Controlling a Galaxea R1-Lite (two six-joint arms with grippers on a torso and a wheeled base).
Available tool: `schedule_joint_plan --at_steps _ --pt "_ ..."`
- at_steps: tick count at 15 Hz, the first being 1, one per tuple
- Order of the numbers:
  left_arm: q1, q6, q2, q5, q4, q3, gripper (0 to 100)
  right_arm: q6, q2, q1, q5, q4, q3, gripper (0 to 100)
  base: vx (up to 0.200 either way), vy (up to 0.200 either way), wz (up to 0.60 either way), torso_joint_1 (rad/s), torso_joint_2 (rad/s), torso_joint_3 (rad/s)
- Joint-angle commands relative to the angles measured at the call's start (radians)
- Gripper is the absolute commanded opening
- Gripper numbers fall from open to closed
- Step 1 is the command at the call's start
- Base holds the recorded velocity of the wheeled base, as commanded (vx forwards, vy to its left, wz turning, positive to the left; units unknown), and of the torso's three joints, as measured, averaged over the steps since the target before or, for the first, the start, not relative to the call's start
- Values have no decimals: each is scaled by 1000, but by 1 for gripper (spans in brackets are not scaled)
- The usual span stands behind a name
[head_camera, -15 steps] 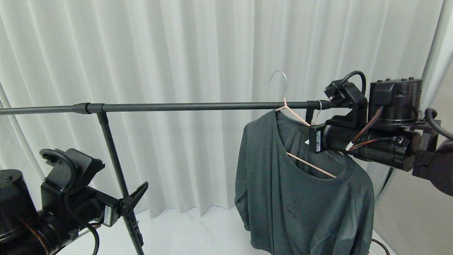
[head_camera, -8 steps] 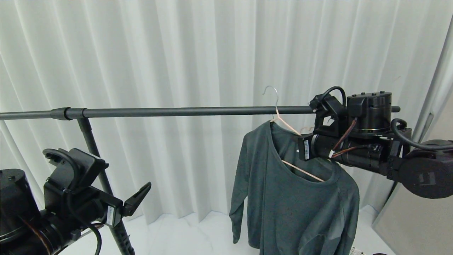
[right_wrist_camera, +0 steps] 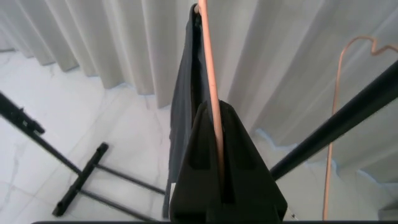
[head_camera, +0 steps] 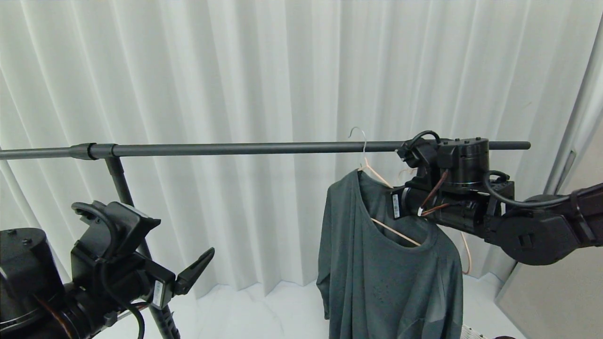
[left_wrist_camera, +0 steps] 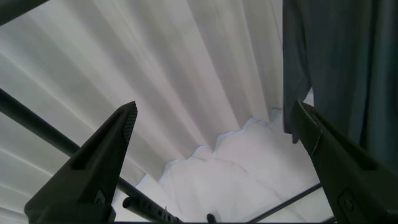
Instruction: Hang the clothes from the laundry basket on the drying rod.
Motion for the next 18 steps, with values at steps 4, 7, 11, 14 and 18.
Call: schedule_joint_plan --at_steps 4,7,11,14,18 --pt "-2 0 0 1 0 2 100 0 32 -2 -1 -1 -2 0 0 0 0 0 0 0" --pt "-2 0 -3 1 0 2 100 1 34 -1 -1 -2 -2 0 0 0 0 0 0 0" --pt "-5 0 -6 1 0 2 100 6 23 2 -1 -2 0 0 0 0 0 0 0 0" --pt "-2 0 -9 3 0 5 100 23 -21 10 -3 -1 6 100 0 0 0 0 0 0" --pt "56 -5 -7 6 0 20 100 21 -181 16 0 3 53 100 0 0 0 0 0 0"
